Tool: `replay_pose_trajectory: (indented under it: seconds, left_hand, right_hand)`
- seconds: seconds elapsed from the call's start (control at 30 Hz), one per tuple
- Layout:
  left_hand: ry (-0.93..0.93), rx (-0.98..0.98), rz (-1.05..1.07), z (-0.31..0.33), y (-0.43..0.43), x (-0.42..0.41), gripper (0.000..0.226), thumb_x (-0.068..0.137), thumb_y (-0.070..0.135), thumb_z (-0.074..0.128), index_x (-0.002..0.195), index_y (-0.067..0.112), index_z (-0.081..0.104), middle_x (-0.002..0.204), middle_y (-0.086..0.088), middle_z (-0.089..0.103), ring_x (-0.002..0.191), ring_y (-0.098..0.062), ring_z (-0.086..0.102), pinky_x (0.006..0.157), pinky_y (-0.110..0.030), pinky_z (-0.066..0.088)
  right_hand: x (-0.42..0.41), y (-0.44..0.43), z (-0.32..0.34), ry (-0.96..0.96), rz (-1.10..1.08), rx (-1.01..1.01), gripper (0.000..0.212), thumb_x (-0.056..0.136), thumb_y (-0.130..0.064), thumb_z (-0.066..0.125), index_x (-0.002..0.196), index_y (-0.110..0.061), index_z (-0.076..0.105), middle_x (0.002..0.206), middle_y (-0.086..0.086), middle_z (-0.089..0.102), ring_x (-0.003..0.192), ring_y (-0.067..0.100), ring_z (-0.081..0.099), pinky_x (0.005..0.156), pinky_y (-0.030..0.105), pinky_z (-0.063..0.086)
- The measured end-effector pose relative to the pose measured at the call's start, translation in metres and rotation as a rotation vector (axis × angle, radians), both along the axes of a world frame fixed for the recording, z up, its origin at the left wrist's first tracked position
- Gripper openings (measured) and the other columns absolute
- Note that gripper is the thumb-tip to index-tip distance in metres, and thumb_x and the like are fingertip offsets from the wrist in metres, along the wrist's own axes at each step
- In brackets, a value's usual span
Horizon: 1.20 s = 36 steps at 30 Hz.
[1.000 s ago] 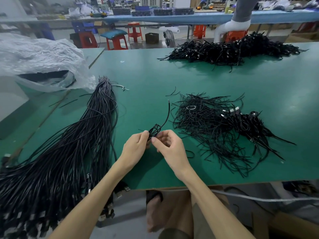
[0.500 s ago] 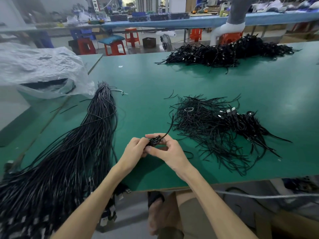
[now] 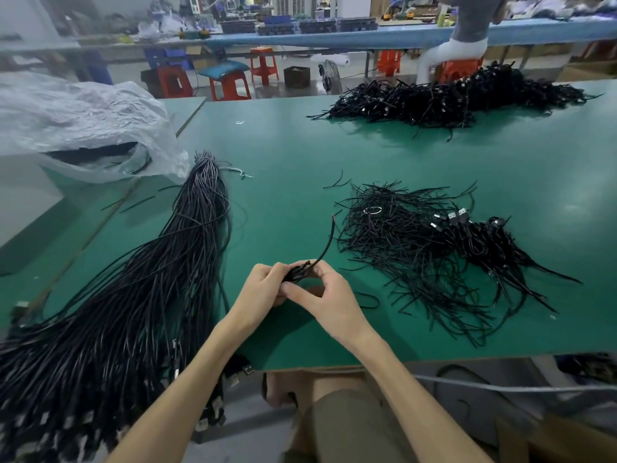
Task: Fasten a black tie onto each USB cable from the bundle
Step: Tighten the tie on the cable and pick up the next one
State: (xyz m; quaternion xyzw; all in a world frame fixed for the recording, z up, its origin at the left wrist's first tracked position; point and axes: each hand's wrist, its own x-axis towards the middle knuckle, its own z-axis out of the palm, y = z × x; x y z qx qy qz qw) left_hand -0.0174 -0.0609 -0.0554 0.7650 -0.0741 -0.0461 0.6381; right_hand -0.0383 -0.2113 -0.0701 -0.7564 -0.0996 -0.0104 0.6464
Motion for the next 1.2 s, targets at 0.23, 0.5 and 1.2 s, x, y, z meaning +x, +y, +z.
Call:
replay_pose_trajectory:
  seconds: [0.23,0.5,1.2]
  left_hand:
    - [-0.012,0.096,0.054,-0.003,-0.001,0.004,0.041,0.091,0.036,0.045,0.058,0.011,0.039,0.051,-0.001,0.027,0.049,-0.017,0.019,0.049,-0.031,0.018]
    - [0.036,-0.003,0.078,-0.004,0.002,0.008,0.047,0.101,0.024,0.043,0.055,0.022,0.034,0.047,0.009,0.031,0.044,-0.01,0.021,0.044,-0.022,0.022]
    - [0.11,0.026,0.024,0.006,0.007,0.002,0.054,0.107,0.035,0.044,0.055,0.023,0.05,0.054,0.002,0.04,0.051,-0.016,0.033,0.051,-0.025,0.031]
  right_hand:
    - [0.0,0.002,-0.006,0.01,-0.065,-0.06,0.015,0.09,-0.026,0.077,0.101,-0.023,0.068,0.095,-0.01,0.077,0.091,0.002,0.07,0.085,0.024,0.055]
    - [-0.005,0.004,0.001,-0.068,-0.002,-0.229,0.013,0.102,-0.03,0.063,0.1,-0.02,0.071,0.091,-0.009,0.073,0.086,0.005,0.065,0.078,0.02,0.05]
    - [-0.01,0.003,0.009,-0.192,-0.045,-0.145,0.024,0.103,-0.017,0.059,0.083,-0.028,0.066,0.068,-0.027,0.061,0.064,0.002,0.056,0.061,0.011,0.037]
